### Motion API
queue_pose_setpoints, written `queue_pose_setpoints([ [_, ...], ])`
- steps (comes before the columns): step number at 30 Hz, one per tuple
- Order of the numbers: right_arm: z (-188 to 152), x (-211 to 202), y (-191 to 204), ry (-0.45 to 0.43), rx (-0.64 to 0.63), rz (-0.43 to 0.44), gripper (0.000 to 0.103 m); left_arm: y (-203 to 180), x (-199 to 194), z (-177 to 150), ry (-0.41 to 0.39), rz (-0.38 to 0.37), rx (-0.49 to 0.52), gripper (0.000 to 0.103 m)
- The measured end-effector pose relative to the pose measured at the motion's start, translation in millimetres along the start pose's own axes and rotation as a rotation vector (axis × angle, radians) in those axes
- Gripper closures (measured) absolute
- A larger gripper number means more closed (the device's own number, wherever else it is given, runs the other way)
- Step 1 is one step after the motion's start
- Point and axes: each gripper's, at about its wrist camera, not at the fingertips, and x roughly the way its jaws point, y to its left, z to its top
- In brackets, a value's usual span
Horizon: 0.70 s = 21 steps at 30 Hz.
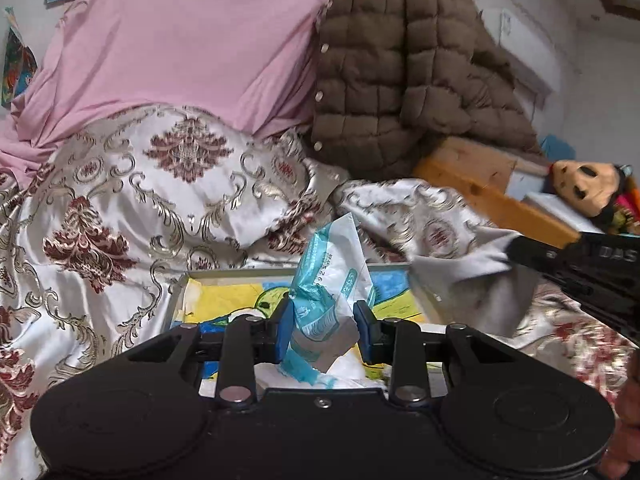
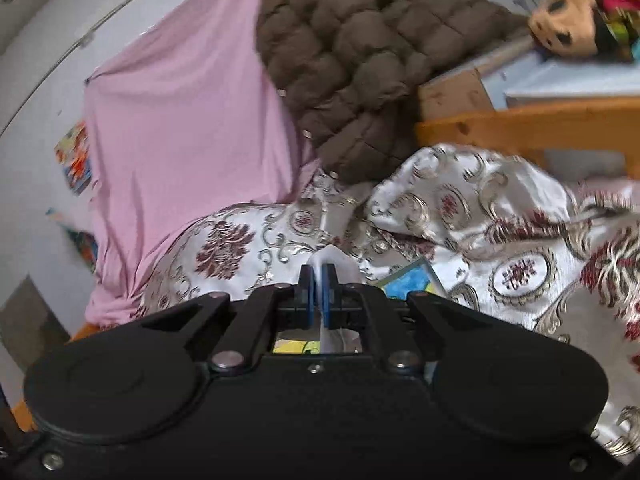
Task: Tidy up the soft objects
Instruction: 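Carry the tissue in the right tool to the tray while the left carries the wipes packet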
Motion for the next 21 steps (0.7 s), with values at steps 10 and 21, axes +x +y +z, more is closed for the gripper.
queue_pose_setpoints([
  [10,-36.1,36.8,-33.7,0.088,0.134,-0.033,0.103,-7.9,60.7,-12.4,0.092,0.04,0.061,0.068],
  [21,-75.8,72.4,-54.0,0.185,0.217,-0.065,0.103,-14.2,77.3,-24.0,0.13,0.043,0.086,0.068],
])
